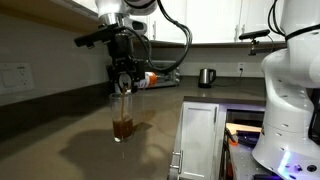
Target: Pour the contents from the can into the glass cup then put the can on the table
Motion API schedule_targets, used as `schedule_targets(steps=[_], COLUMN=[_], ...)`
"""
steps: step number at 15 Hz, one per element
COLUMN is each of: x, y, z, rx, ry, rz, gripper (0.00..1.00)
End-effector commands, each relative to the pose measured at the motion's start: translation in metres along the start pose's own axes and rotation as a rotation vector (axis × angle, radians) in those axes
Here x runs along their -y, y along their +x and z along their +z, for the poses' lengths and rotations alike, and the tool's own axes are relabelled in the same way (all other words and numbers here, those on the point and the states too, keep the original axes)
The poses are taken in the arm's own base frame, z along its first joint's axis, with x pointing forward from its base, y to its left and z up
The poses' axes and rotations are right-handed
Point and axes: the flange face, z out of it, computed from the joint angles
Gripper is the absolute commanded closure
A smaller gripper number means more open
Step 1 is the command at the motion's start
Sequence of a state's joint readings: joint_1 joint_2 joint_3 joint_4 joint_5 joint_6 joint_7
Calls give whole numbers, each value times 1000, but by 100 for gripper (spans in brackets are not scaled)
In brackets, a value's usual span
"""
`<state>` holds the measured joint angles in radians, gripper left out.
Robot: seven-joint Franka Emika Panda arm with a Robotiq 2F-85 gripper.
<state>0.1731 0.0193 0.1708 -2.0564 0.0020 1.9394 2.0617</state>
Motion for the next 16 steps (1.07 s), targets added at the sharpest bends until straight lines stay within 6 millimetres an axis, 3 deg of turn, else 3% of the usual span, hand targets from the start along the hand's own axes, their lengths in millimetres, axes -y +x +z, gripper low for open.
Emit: schedule_targets(steps=[1,9,10,13,14,16], x=[0,0,0,1,1,1], y=[0,0,0,1,1,1], z=[-1,-1,-1,0,1,2], rx=[0,-1,-1,-1,-1,-2], ry=[-1,-1,-1,-3,-3,-6], rz=[0,0,0,2,2,2], gripper=[50,50,75,75,50,50])
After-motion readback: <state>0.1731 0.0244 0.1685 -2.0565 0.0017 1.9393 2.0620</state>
